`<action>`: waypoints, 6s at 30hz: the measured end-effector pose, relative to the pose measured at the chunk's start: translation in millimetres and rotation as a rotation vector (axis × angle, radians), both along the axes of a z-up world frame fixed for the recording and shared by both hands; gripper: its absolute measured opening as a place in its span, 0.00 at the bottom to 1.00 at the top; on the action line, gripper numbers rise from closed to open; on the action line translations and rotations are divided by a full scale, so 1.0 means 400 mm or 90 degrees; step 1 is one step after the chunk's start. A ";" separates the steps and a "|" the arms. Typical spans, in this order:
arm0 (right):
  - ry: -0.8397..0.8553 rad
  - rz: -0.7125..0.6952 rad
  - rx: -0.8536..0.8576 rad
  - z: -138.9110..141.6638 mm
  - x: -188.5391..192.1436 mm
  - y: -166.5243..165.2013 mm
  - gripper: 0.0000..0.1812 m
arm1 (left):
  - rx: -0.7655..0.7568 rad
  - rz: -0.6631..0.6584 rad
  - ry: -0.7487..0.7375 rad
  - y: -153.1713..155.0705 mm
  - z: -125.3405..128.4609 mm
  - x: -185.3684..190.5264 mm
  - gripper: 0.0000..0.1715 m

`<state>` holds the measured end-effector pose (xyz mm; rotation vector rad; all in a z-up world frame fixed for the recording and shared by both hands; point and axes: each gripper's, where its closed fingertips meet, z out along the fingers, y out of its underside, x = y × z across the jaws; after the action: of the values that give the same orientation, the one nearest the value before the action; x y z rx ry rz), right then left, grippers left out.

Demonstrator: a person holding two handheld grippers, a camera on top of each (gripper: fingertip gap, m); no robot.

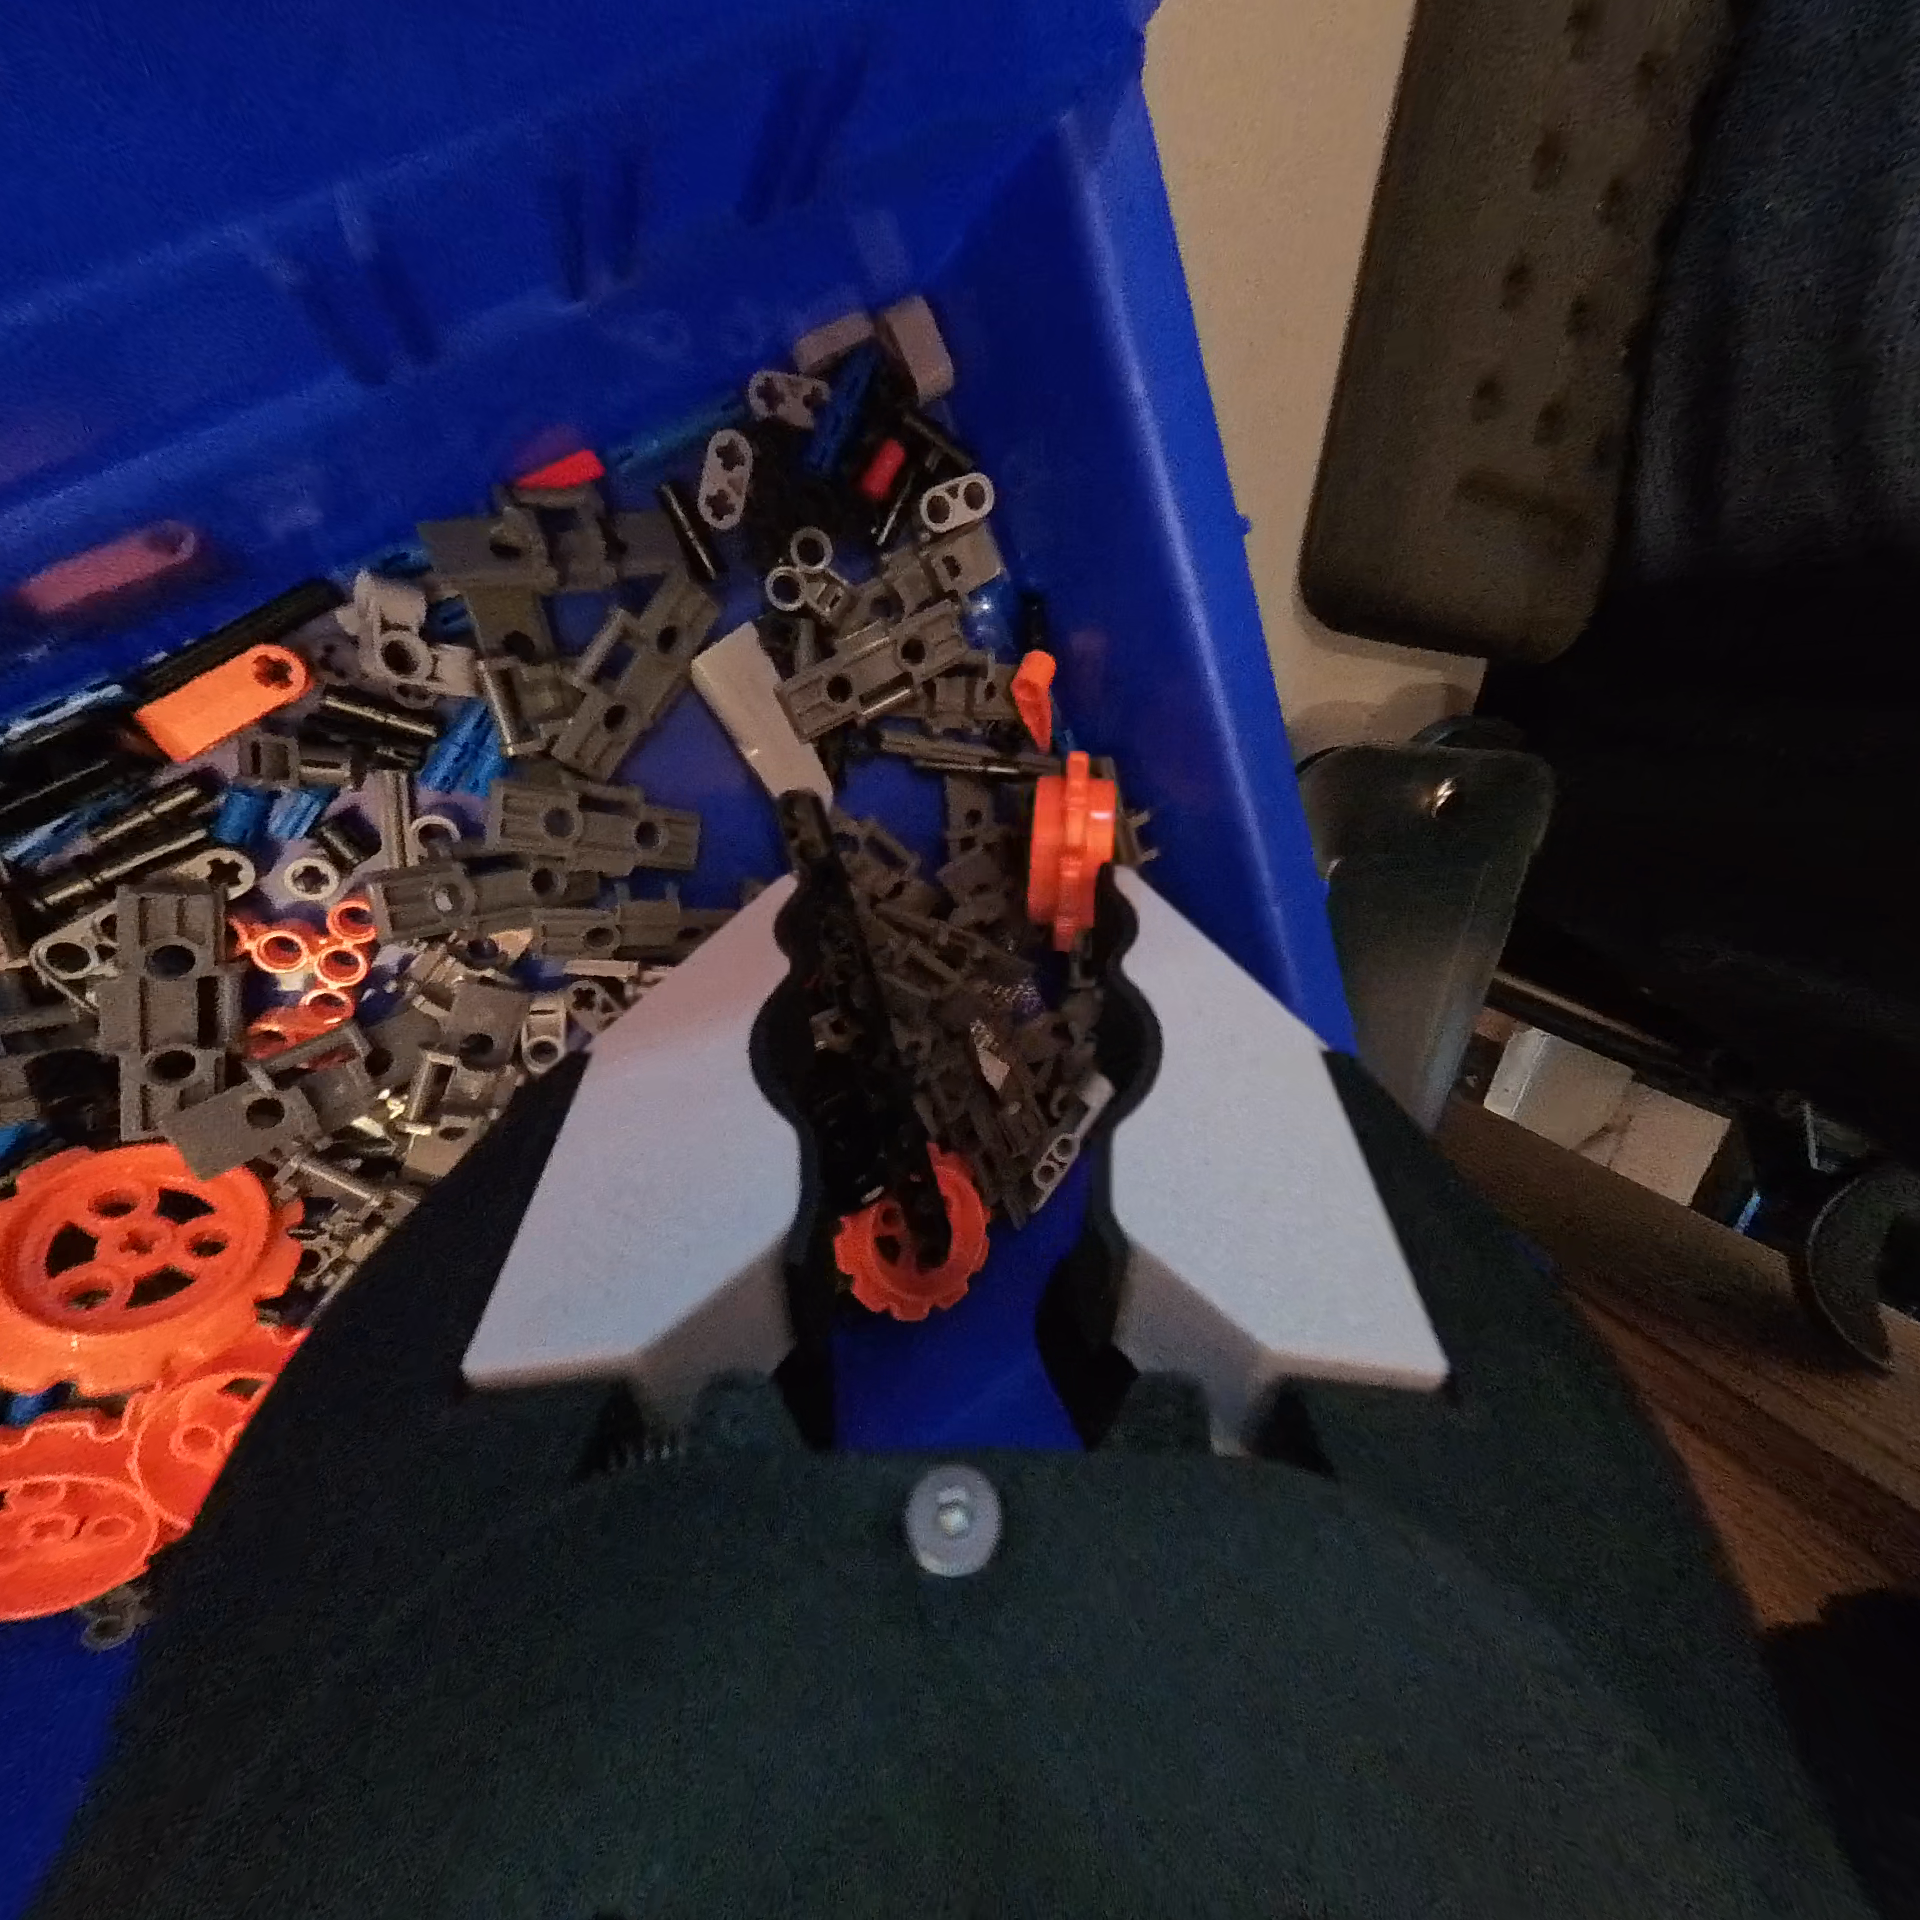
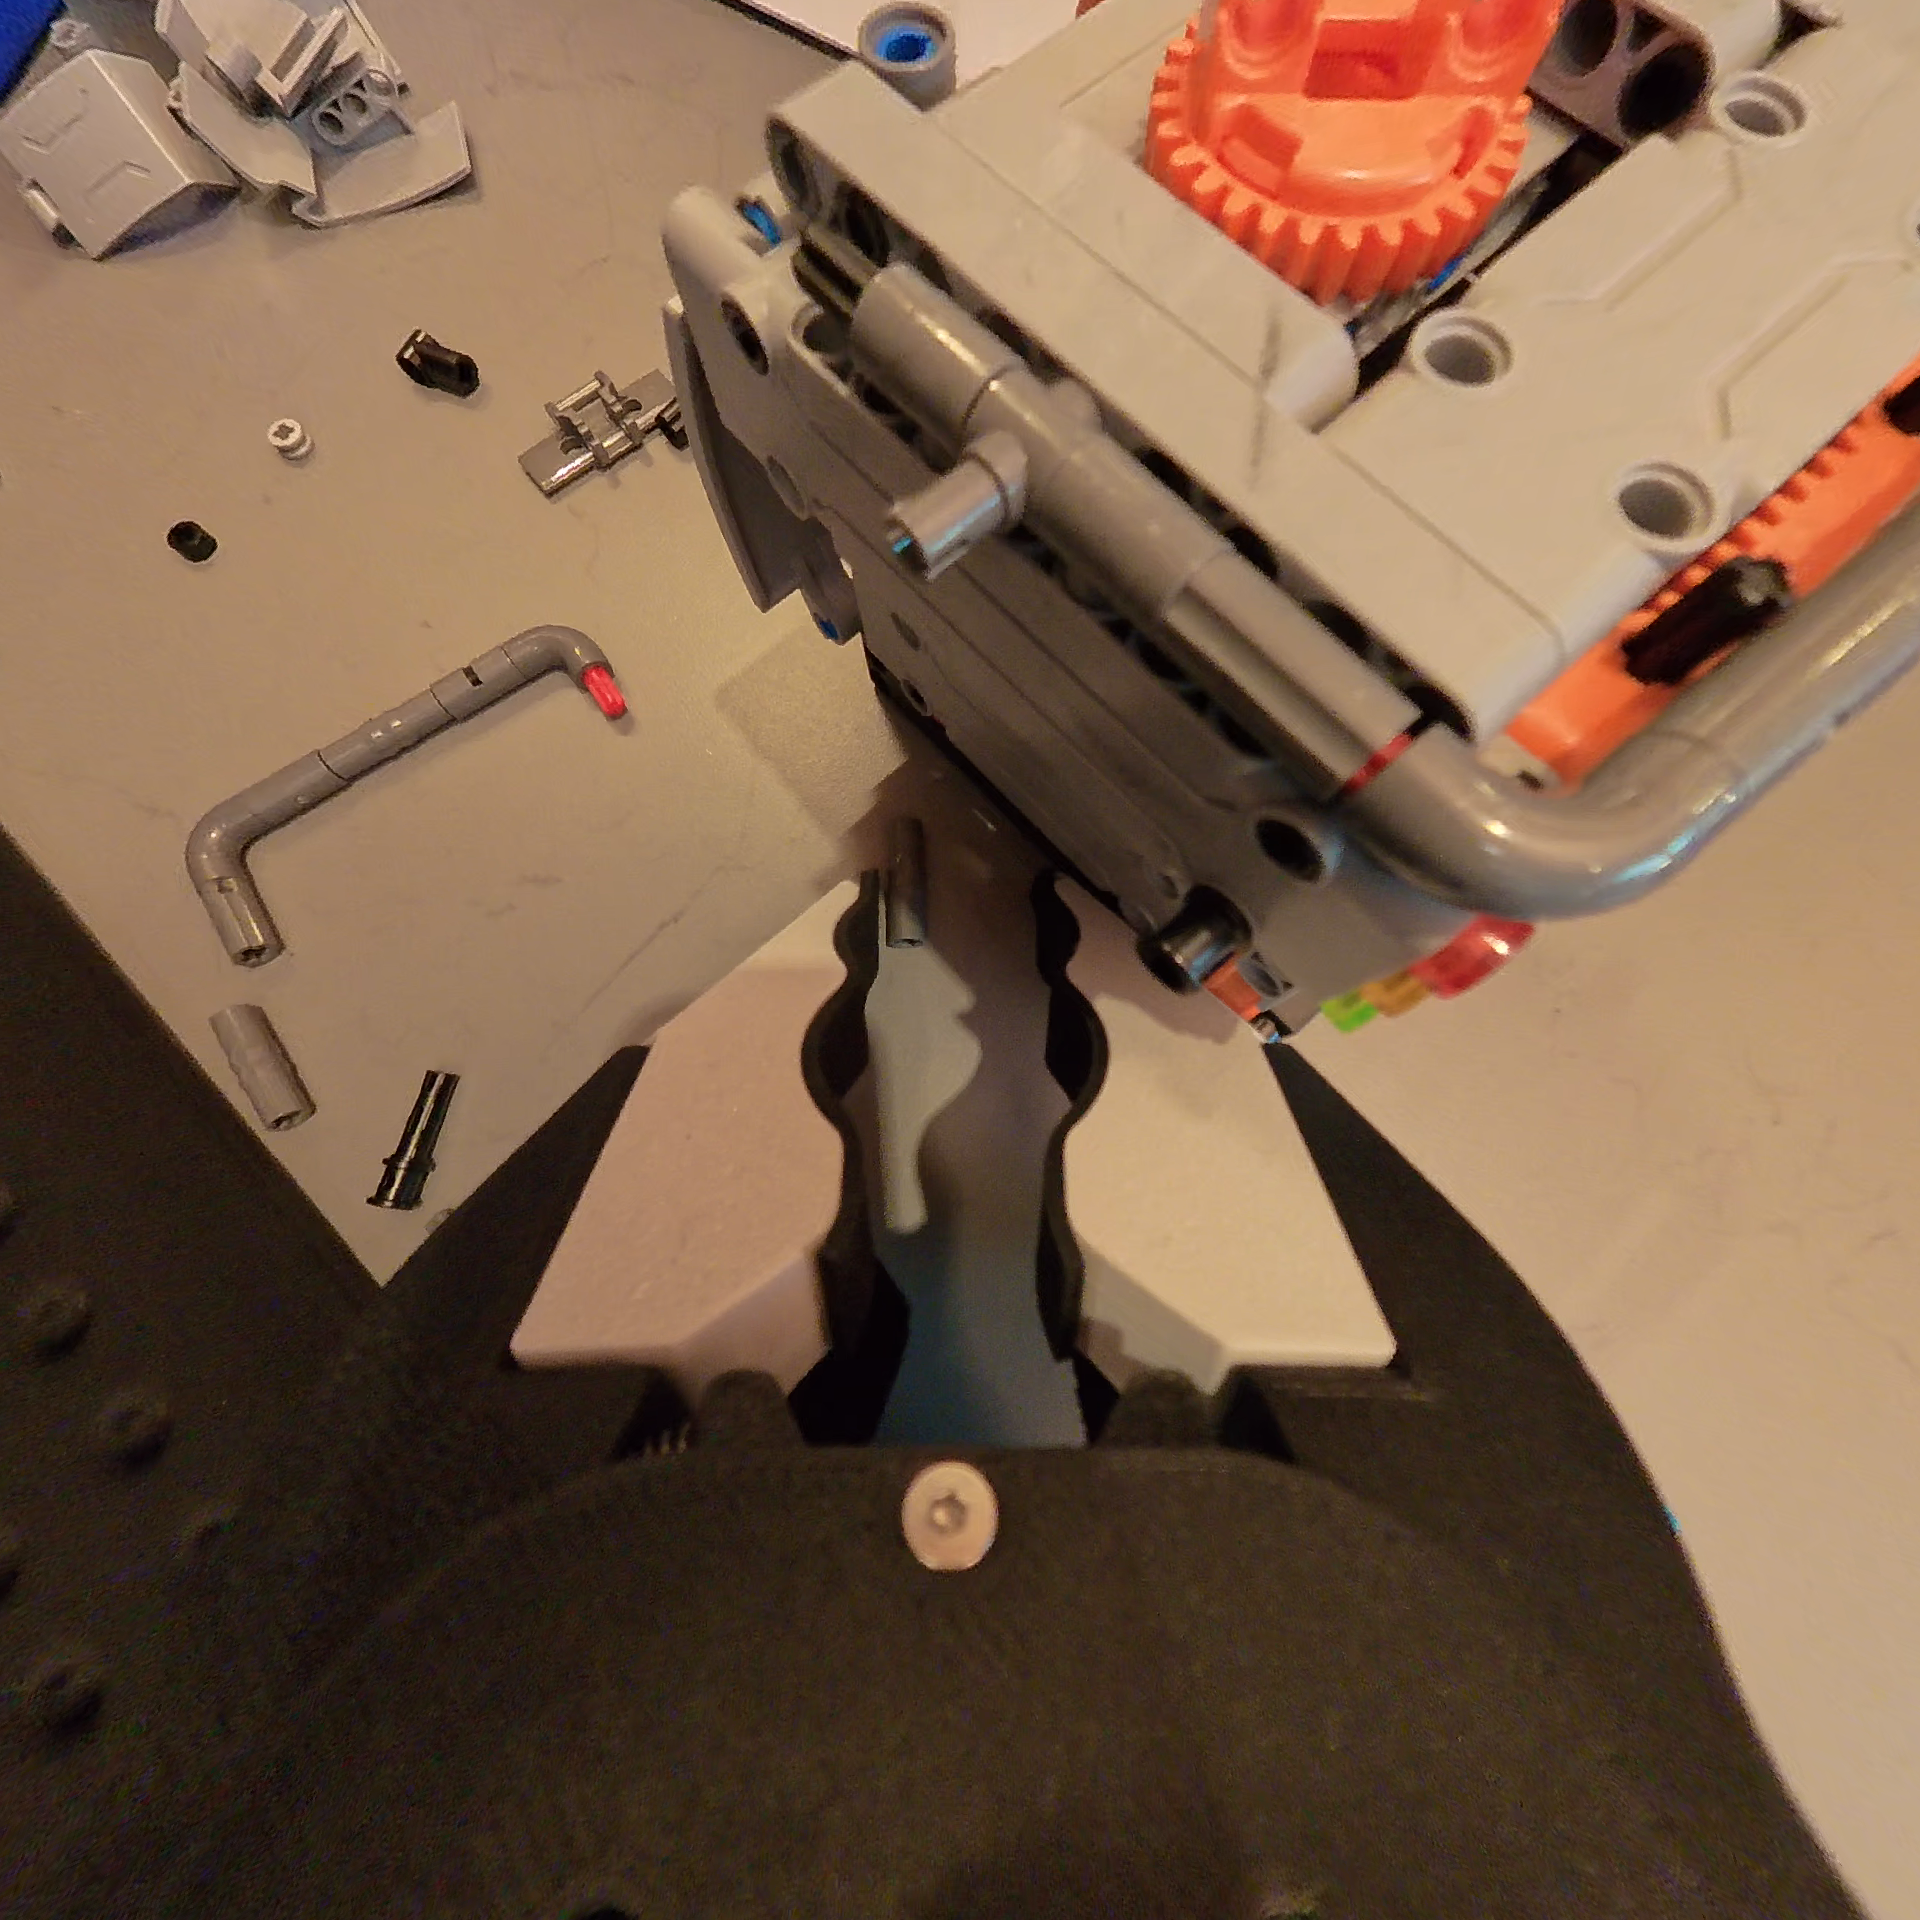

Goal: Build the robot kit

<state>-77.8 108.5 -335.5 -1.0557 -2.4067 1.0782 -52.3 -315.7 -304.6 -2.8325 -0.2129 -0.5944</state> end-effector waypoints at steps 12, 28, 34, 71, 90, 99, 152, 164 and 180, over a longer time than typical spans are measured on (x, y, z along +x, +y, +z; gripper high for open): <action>-0.001 0.000 -0.001 0.000 0.000 0.001 0.15 | -0.013 -0.025 -0.020 0.031 -0.030 0.046 0.11; 0.000 0.001 0.000 0.000 0.001 0.000 0.16 | 0.021 0.106 0.135 0.032 -0.005 -0.147 0.09; 0.000 0.001 0.000 0.000 0.001 -0.001 0.16 | 0.015 0.158 0.145 0.014 -0.001 -0.189 0.15; 0.000 0.002 0.000 0.000 0.001 -0.001 0.16 | -0.130 0.055 0.196 -0.053 -0.048 -0.204 0.09; 0.000 0.002 0.000 0.000 0.001 -0.001 0.16 | -0.143 0.083 0.240 -0.121 0.056 -0.277 0.18; 0.000 0.004 0.000 0.000 0.002 -0.002 0.16 | -0.213 0.066 0.139 -0.229 0.076 -0.189 0.29; 0.001 0.004 0.002 0.000 0.002 -0.002 0.16 | -0.321 0.076 0.084 -0.310 -0.017 -0.220 0.08; -0.002 0.002 -0.002 0.000 0.001 -0.001 0.16 | -0.180 0.075 0.131 -0.166 0.024 -0.324 0.04; -0.001 0.001 -0.001 0.000 0.000 0.000 0.15 | -0.327 0.076 0.046 -0.325 -0.005 -0.224 0.19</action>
<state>-77.6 108.4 -335.5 -1.0568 -2.4082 1.0804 -141.7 -445.6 -306.8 -3.2893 -0.5929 -0.4616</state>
